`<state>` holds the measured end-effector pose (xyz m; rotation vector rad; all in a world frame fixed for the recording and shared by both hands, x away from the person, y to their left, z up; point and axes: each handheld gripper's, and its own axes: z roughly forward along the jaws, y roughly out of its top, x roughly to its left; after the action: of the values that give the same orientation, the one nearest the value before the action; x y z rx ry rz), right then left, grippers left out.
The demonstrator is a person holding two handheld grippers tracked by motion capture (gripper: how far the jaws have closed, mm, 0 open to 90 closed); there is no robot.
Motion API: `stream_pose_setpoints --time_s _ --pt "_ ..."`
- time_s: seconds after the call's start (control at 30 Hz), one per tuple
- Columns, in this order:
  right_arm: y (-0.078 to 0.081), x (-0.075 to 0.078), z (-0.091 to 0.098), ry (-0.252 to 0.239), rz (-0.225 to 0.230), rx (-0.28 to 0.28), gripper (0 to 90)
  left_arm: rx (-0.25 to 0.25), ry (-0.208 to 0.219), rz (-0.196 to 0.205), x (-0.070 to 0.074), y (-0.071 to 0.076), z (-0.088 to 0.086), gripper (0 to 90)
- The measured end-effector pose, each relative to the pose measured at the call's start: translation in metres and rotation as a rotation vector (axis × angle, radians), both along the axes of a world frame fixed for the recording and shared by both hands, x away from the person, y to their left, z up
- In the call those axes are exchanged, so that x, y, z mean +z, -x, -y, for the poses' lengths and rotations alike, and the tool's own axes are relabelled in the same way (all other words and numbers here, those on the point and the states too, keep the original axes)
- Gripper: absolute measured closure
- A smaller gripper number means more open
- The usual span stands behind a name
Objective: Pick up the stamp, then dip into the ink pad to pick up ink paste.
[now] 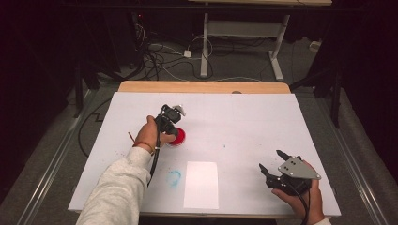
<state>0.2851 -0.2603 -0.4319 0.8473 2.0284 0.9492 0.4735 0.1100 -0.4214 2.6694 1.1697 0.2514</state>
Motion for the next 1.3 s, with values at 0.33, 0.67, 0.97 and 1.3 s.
stream_pose_setpoints --time_s 0.33,0.67,0.97,1.3 --pt "-0.001 0.001 0.001 -0.008 -0.006 -0.001 29.0 -0.031 -0.017 0.013 0.002 0.001 0.0 74.1" --pt "-0.002 0.002 -0.001 -0.009 0.001 -0.002 28.3 -0.054 0.054 0.048 0.016 0.014 -0.013 74.1" --pt "-0.001 0.007 0.005 -0.052 0.035 -0.026 27.6 -0.091 0.151 0.124 0.031 0.033 -0.025 74.1" --pt "0.0 0.006 0.005 -0.04 0.033 -0.019 27.5 -0.112 0.174 0.167 0.047 0.046 -0.033 74.1"
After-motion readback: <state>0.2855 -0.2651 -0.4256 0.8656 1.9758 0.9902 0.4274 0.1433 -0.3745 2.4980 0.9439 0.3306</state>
